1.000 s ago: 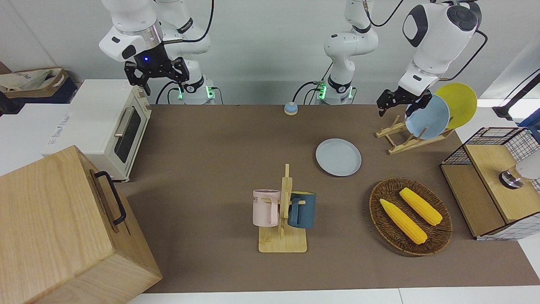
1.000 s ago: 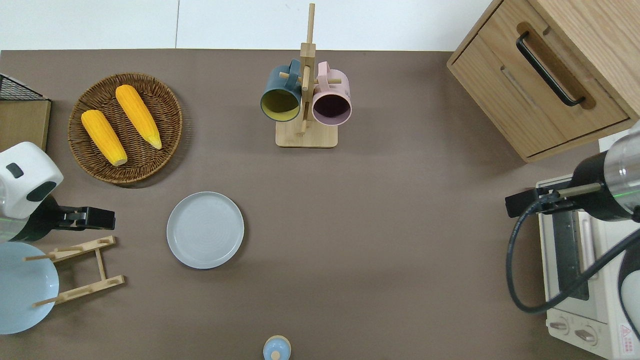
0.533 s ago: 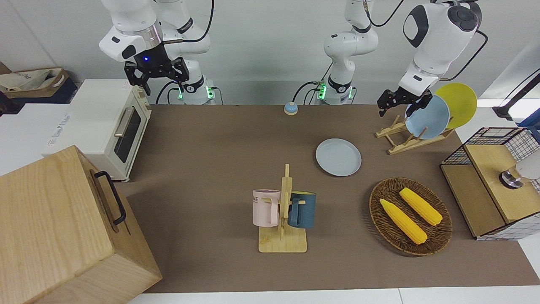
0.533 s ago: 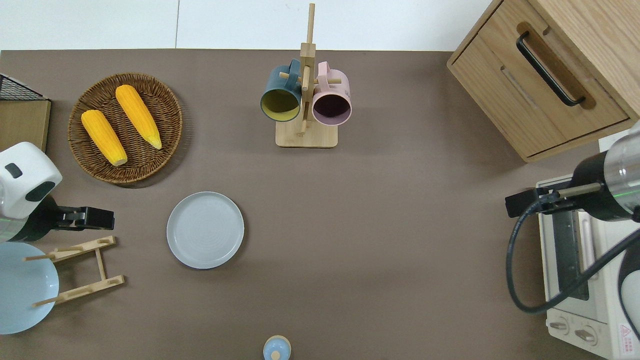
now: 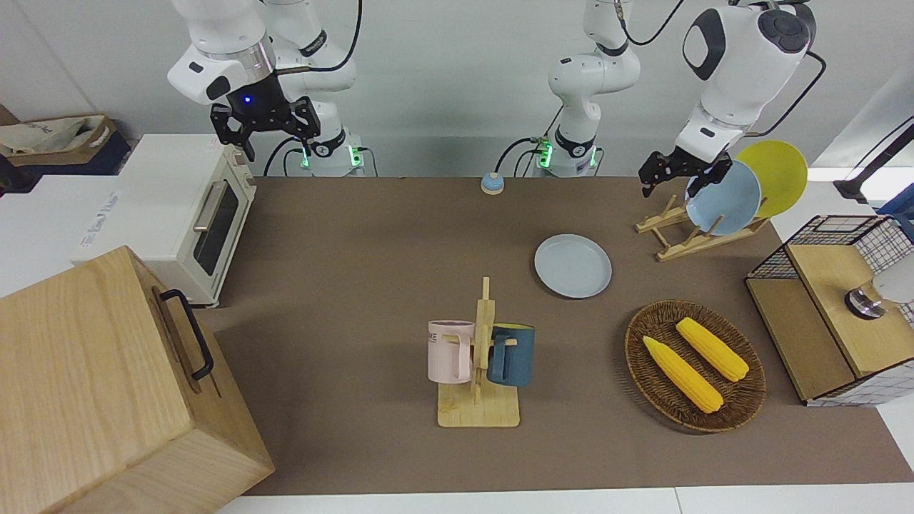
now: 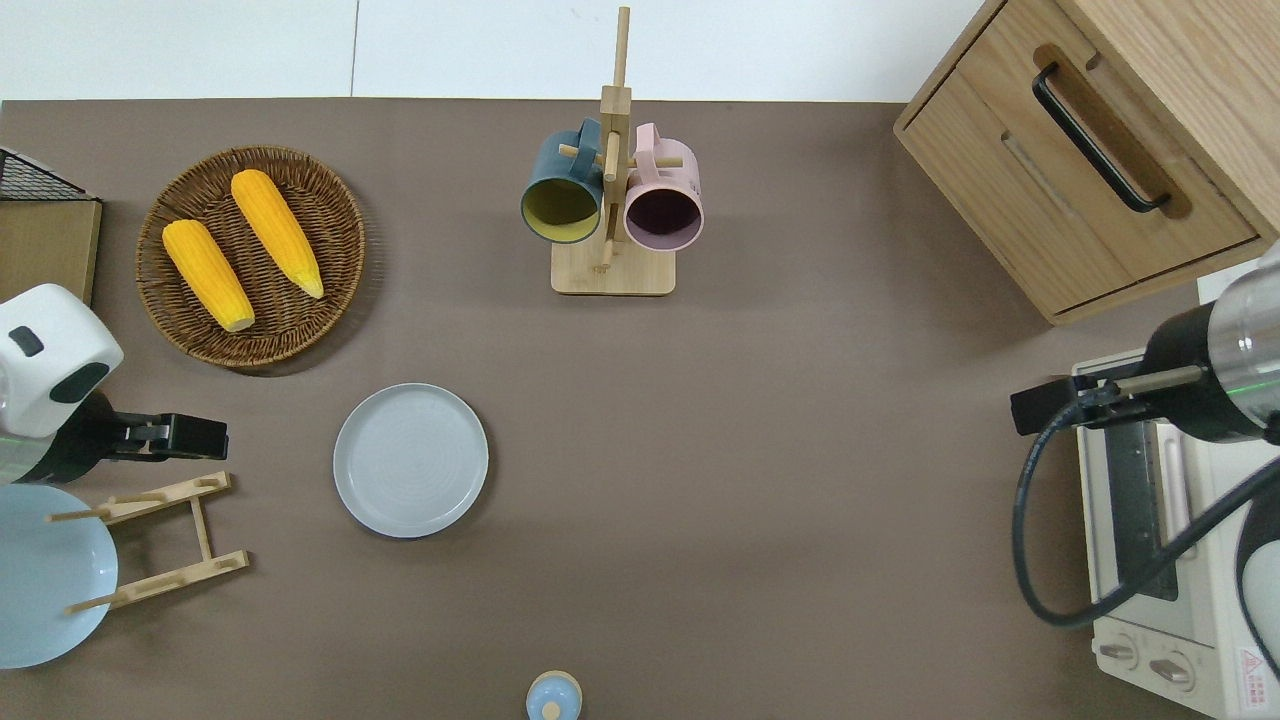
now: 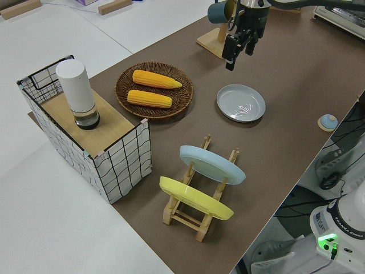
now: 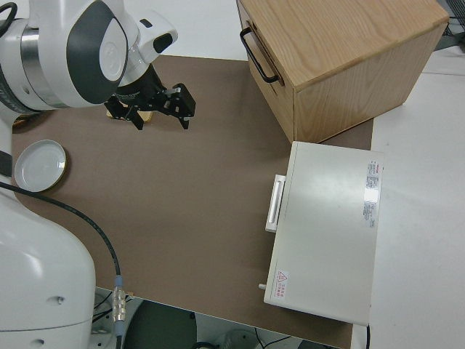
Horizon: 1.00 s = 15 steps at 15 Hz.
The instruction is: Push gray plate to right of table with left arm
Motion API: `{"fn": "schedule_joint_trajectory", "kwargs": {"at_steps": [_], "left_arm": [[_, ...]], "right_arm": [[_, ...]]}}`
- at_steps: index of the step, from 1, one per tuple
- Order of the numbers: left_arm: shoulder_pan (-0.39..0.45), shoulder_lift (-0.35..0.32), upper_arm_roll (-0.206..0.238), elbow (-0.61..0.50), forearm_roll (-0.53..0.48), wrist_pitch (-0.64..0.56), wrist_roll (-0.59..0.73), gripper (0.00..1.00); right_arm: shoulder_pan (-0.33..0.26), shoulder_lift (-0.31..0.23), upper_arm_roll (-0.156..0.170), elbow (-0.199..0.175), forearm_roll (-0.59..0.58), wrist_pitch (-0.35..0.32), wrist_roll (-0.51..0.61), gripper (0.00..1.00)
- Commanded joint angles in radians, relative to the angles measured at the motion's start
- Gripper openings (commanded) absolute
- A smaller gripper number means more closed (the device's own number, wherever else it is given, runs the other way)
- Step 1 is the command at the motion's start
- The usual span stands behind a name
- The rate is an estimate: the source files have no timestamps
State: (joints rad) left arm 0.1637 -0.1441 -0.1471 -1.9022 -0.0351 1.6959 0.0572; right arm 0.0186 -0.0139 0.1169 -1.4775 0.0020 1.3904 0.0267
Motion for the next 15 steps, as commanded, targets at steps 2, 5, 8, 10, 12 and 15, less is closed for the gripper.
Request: {"fn": "schedule_joint_trajectory", "kwargs": {"at_steps": [2,5,8,10,12,15], "left_arm": [[-0.003,-0.017,0.003,-0.032,-0.012,0.028,-0.01,1.0],[-0.006,-0.02,0.003,-0.058,-0.014,0.05,-0.019,1.0],[-0.009,-0.029,0.003,-0.109,-0.015,0.094,-0.043,1.0],[-0.012,-0.034,0.0,-0.136,-0.015,0.12,-0.057,1.0],[-0.012,-0.034,-0.003,-0.162,-0.017,0.145,-0.062,1.0],[-0.013,-0.032,-0.005,-0.201,-0.025,0.189,-0.062,1.0]], "right_arm": [[-0.02,-0.003,0.013,0.008,0.01,-0.014,0.002,0.983],[-0.02,-0.003,0.013,0.008,0.01,-0.014,0.001,0.983],[-0.02,-0.003,0.013,0.008,0.01,-0.014,0.002,0.983],[-0.02,-0.003,0.013,0.008,0.01,-0.014,0.001,0.983],[-0.02,-0.003,0.015,0.008,0.01,-0.014,0.002,0.983],[-0.02,-0.003,0.013,0.008,0.01,-0.014,0.001,0.983]]}}
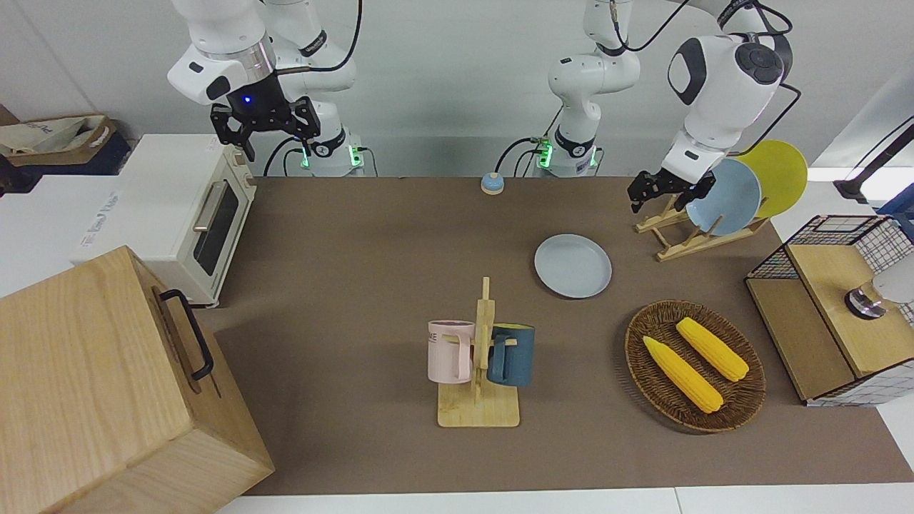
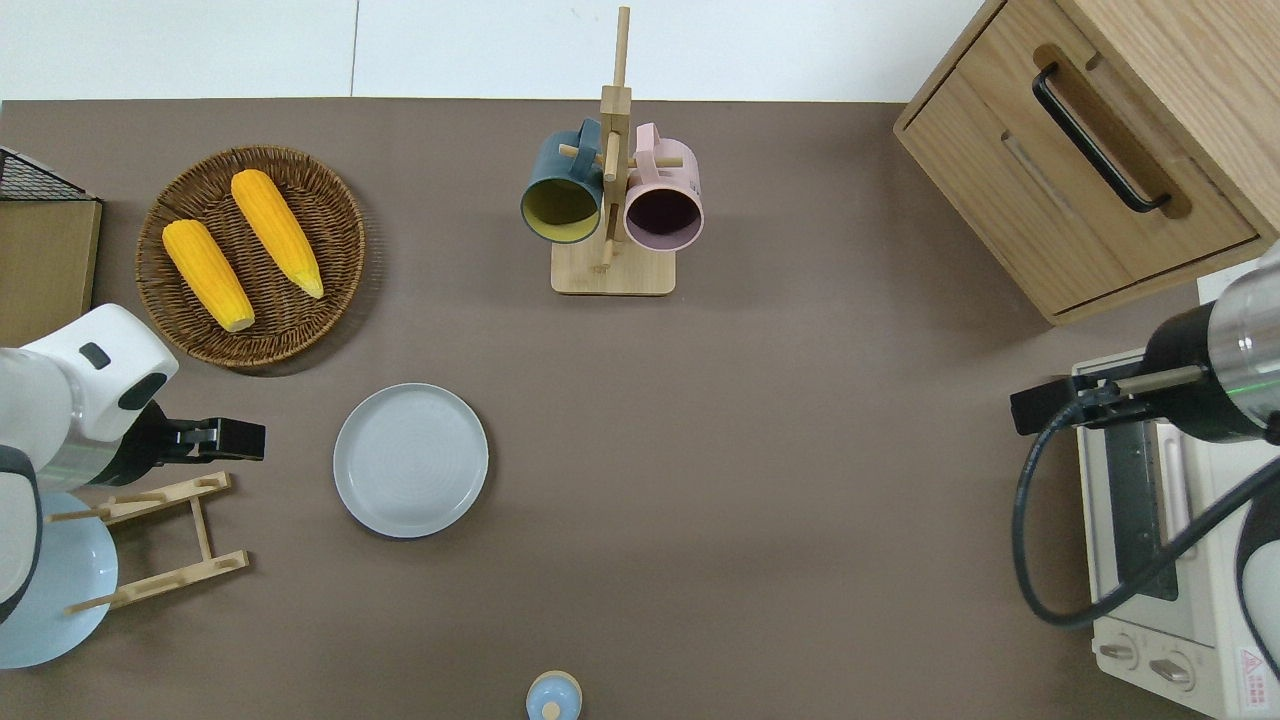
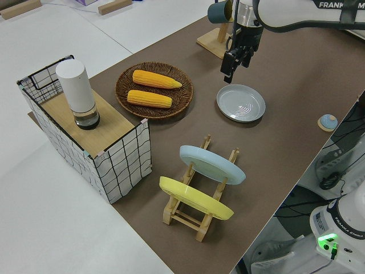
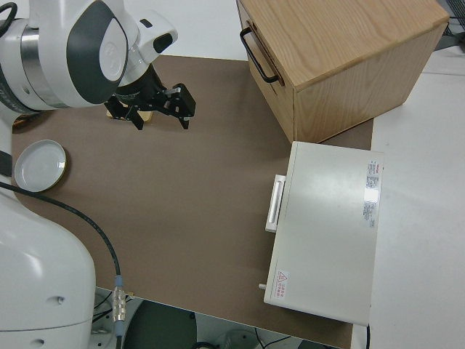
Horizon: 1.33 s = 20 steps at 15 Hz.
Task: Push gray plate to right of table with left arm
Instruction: 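Move the left gripper toward the gray plate's edge nearest the arm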
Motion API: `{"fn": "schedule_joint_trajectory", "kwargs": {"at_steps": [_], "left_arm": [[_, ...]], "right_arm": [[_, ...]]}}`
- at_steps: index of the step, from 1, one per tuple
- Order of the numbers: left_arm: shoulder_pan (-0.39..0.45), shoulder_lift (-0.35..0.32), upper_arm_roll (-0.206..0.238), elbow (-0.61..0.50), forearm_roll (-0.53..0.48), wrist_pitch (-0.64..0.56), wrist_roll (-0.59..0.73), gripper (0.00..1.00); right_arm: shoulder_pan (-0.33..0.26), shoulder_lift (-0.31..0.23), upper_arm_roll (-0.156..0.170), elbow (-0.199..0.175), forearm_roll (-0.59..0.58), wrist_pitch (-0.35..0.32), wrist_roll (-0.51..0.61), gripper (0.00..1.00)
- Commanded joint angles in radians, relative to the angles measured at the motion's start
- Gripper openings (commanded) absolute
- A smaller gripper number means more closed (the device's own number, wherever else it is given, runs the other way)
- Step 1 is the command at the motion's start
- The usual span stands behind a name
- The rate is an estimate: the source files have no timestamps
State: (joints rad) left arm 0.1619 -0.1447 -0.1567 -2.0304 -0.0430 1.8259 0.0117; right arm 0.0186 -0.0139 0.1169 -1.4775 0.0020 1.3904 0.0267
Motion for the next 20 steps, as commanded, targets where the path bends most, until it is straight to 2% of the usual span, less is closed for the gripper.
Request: {"fn": "schedule_joint_trajectory", "kwargs": {"at_steps": [1,13,20], "left_arm": [[-0.012,-0.032,0.005,-0.086,-0.017,0.078,-0.018,1.0],[-0.013,-0.024,0.0,-0.257,-0.037,0.249,-0.018,1.0],[-0.019,-0.016,-0.003,-0.317,-0.052,0.325,-0.041,1.0]], "right_arm": [[-0.02,-0.003,0.015,0.008,0.01,-0.014,0.001,0.983],[-0.02,-0.003,0.013,0.008,0.01,-0.014,0.001,0.983],[-0.02,-0.003,0.015,0.008,0.01,-0.014,0.002,0.983]]}}
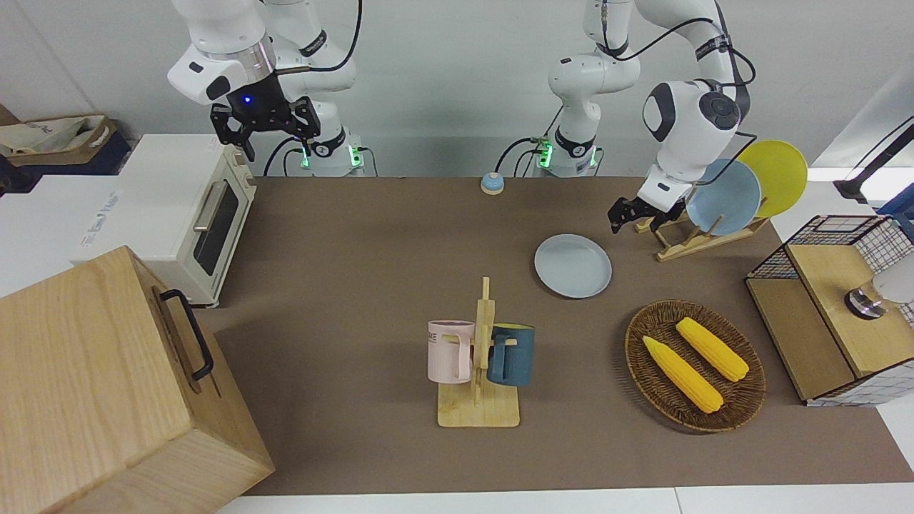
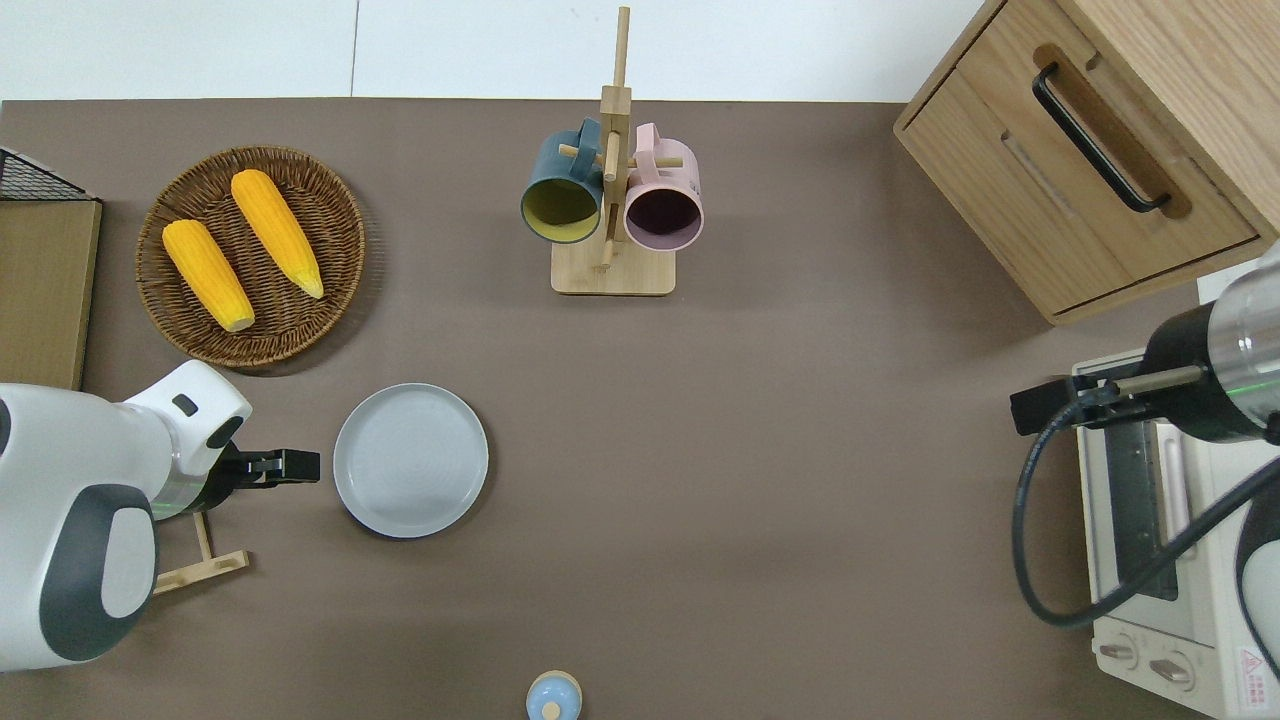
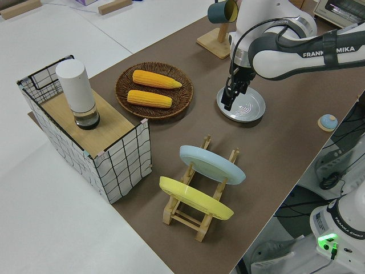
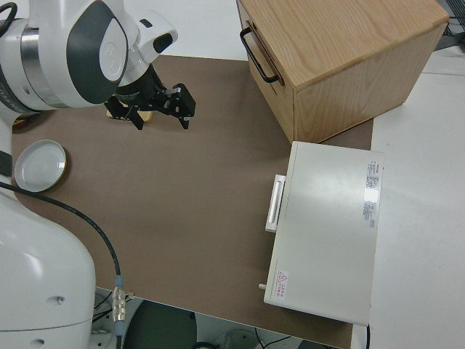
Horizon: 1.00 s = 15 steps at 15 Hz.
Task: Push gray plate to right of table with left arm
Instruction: 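Move the left gripper toward the gray plate's edge nearest the arm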
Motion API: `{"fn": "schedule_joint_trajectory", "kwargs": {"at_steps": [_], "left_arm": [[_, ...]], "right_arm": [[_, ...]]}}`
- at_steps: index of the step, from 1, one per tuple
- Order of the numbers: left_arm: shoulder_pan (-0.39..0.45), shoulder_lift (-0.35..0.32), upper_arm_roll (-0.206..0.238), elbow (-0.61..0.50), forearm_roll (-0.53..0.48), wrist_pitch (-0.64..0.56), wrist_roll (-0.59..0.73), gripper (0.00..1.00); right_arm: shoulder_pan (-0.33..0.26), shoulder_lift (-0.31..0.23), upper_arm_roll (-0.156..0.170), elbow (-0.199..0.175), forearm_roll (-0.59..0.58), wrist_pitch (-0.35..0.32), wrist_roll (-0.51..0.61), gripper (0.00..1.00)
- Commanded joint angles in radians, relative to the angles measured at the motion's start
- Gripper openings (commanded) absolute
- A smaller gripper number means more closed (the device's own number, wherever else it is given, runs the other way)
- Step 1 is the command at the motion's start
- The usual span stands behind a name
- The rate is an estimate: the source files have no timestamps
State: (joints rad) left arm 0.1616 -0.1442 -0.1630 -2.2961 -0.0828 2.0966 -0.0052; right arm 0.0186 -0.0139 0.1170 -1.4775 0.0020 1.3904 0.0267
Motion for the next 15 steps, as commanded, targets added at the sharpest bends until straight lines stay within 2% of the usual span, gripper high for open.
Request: {"fn": "schedule_joint_trajectory", "kwargs": {"at_steps": [1,5,15], "left_arm": [[-0.028,-0.014,0.003,-0.071,-0.012,0.083,-0.047,1.0],[-0.043,0.004,0.002,-0.147,-0.012,0.193,-0.073,1.0],[-0.057,0.074,0.002,-0.23,-0.012,0.385,-0.073,1.0]], "right_arm": [[-0.02,-0.003,0.013,0.008,0.01,-0.014,0.002,0.983],[-0.02,-0.003,0.013,0.008,0.01,-0.014,0.002,0.983],[-0.02,-0.003,0.013,0.008,0.01,-0.014,0.002,0.983]]}}
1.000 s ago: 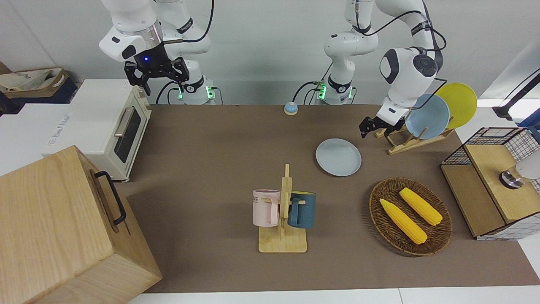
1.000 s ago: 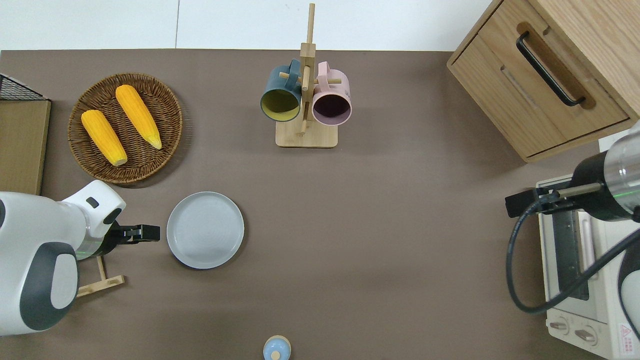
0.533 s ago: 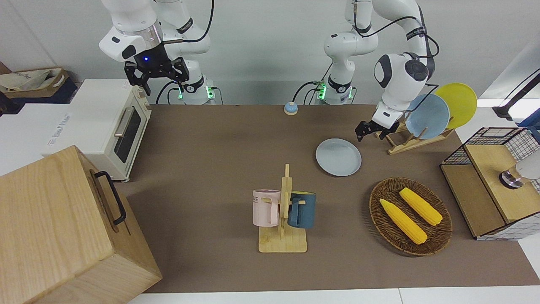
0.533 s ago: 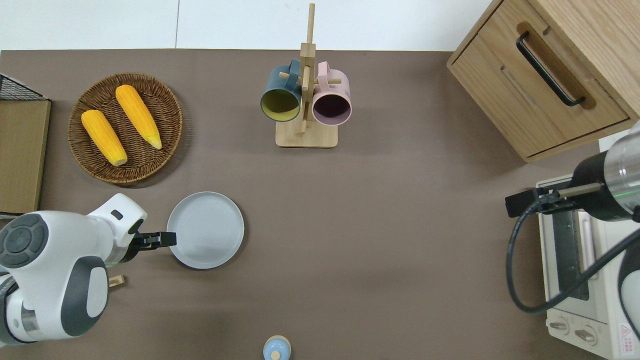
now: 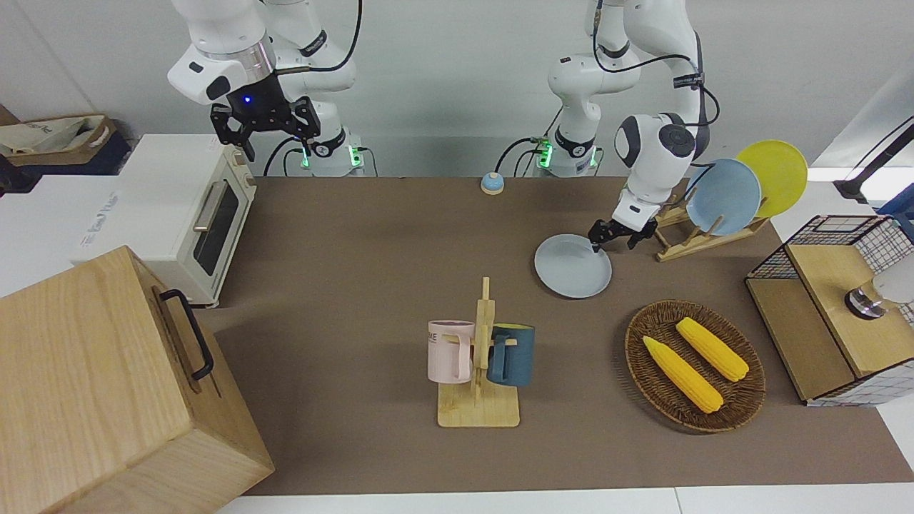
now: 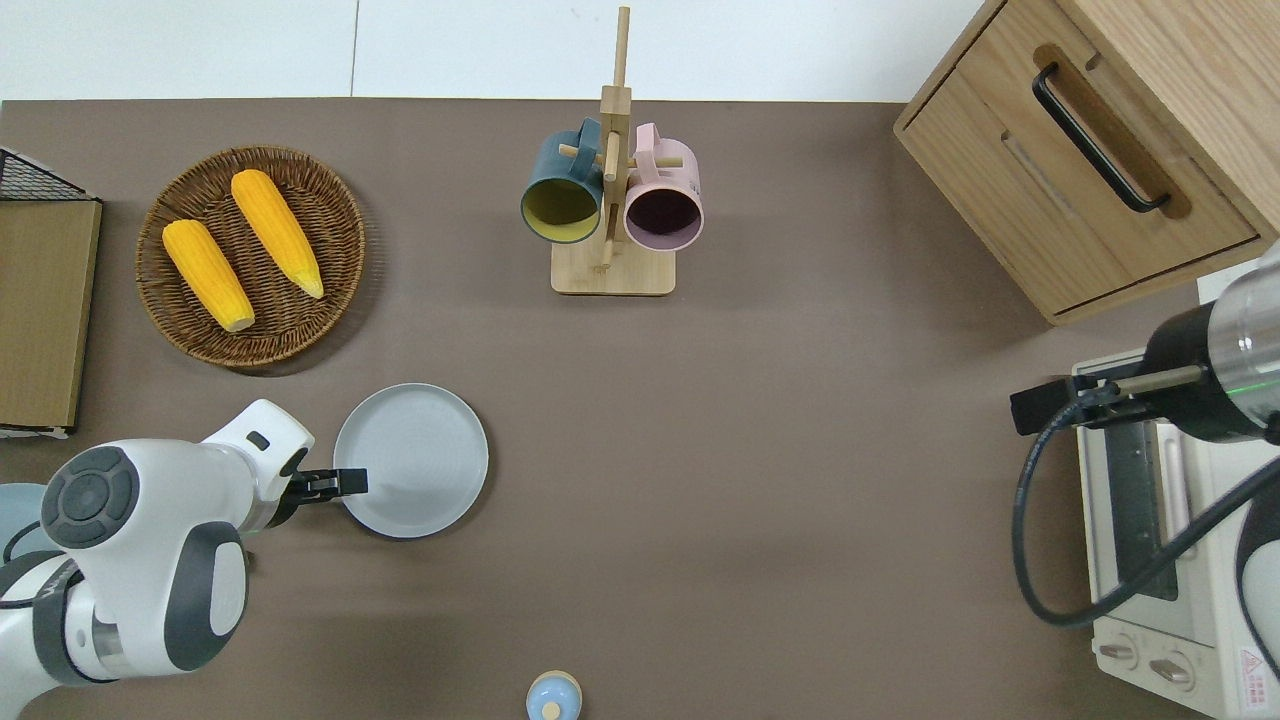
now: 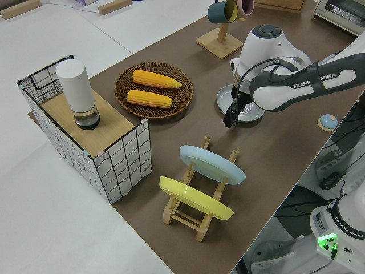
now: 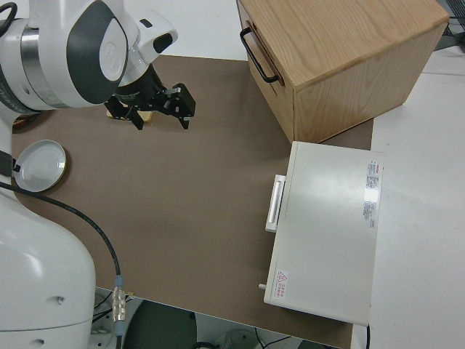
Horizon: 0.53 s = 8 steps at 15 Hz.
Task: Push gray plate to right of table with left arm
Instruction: 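Move the left gripper toward the gray plate's edge nearest the arm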
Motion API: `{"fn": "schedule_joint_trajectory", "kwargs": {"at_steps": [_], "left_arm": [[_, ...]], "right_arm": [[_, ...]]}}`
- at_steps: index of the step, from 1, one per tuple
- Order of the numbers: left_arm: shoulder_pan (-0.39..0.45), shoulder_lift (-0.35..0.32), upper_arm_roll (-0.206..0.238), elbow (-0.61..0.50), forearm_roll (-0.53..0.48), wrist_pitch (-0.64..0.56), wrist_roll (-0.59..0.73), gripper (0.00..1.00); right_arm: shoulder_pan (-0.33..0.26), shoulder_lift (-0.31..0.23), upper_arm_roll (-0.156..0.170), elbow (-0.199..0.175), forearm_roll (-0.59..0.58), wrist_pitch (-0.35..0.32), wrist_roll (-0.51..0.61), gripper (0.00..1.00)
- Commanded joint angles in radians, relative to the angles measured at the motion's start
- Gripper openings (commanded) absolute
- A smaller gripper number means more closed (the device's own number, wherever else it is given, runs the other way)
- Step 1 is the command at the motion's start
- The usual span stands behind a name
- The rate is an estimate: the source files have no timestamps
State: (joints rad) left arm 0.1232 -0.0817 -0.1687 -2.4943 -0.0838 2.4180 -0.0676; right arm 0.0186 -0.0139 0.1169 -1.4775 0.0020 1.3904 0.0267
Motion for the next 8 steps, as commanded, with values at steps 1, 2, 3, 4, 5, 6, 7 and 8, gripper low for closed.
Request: {"fn": "schedule_joint_trajectory", "kwargs": {"at_steps": [1,2,3,4,5,6,7,8], "left_arm": [[-0.025,0.014,0.008,-0.032,-0.011,0.067,-0.012,0.99],[-0.028,0.019,0.008,-0.034,-0.011,0.073,-0.027,0.94],[-0.039,0.022,0.008,-0.034,-0.011,0.078,-0.05,0.89],[-0.048,0.025,0.008,-0.034,-0.011,0.078,-0.069,0.83],[-0.053,0.028,0.009,-0.034,-0.011,0.081,-0.083,0.78],[-0.053,0.031,0.008,-0.034,-0.011,0.088,-0.09,0.68],[-0.062,0.031,0.008,-0.034,-0.011,0.09,-0.092,0.51],[-0.06,0.031,0.009,-0.034,-0.011,0.09,-0.092,0.37]], "right_arm": [[-0.02,-0.003,0.013,0.008,0.01,-0.014,0.002,0.983],[-0.02,-0.003,0.015,0.008,0.01,-0.014,0.002,0.983],[-0.02,-0.003,0.013,0.008,0.01,-0.014,0.002,0.983],[-0.02,-0.003,0.015,0.008,0.01,-0.014,0.002,0.983],[-0.02,-0.003,0.015,0.008,0.01,-0.014,0.001,0.983],[-0.02,-0.003,0.013,0.008,0.01,-0.014,0.002,0.983],[-0.02,-0.003,0.013,0.008,0.01,-0.014,0.002,0.983],[-0.02,-0.003,0.013,0.008,0.01,-0.014,0.001,0.983]]}}
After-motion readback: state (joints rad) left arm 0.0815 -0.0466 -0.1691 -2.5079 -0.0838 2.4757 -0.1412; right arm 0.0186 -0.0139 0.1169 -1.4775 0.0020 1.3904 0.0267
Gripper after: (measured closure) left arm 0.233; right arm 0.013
